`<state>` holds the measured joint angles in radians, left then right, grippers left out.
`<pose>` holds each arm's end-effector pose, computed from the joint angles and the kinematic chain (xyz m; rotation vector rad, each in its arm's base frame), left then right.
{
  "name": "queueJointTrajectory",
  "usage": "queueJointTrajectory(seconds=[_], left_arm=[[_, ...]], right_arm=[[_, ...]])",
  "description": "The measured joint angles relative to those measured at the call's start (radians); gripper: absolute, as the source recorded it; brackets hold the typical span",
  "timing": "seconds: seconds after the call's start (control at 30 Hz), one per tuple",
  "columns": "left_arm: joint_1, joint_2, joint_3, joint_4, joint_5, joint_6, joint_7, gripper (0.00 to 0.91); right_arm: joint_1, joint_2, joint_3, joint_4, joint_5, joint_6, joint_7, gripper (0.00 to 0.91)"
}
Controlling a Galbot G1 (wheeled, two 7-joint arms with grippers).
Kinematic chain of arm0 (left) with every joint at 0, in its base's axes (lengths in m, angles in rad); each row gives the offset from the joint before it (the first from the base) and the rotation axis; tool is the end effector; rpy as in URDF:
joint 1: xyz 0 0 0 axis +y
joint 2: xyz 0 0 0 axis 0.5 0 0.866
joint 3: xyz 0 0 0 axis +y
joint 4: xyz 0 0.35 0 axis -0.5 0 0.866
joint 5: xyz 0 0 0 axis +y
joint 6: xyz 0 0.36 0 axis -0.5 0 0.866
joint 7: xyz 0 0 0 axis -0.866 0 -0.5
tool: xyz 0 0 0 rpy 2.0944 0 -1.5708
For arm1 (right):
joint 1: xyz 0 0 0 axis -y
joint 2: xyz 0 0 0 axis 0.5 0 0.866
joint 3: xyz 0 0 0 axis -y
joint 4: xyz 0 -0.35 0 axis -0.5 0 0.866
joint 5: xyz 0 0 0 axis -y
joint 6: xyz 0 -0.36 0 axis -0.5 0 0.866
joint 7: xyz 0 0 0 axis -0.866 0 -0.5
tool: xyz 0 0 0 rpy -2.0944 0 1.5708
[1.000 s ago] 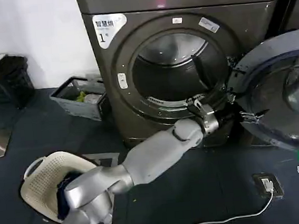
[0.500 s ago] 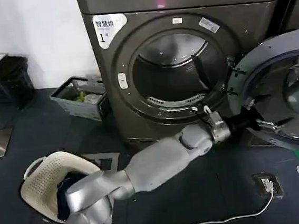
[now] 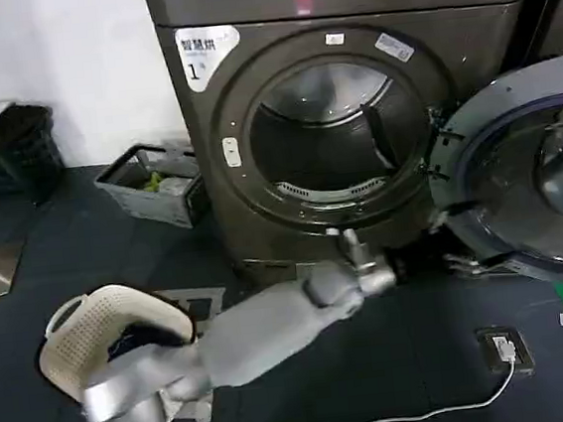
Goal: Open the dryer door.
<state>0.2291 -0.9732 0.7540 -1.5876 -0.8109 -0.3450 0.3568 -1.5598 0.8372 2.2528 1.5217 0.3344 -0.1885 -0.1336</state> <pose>0.4201 -0.0913 -0.2510 1.8032 2.2834 0.1189 -0.0668 -0.5099 -0.0030 1.7167 2.2540 -0.6562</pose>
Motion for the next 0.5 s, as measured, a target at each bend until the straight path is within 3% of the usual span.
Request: queueJointTrajectory(seconds=[0.27, 0.5], left_arm=[[0.024, 0.220, 0.006, -0.112, 0.051, 0.053, -0.043, 0.907], [0.025, 0.421, 0.007, -0.206, 0.127, 0.242, -0.154, 0.907]], right_arm=[[0.007, 0.010, 0.003, 0.027, -0.012, -0.012, 0.001, 0.907], [0.023, 0.022, -0.014, 0.041, -0.036, -0.028, 0.008, 0.907]])
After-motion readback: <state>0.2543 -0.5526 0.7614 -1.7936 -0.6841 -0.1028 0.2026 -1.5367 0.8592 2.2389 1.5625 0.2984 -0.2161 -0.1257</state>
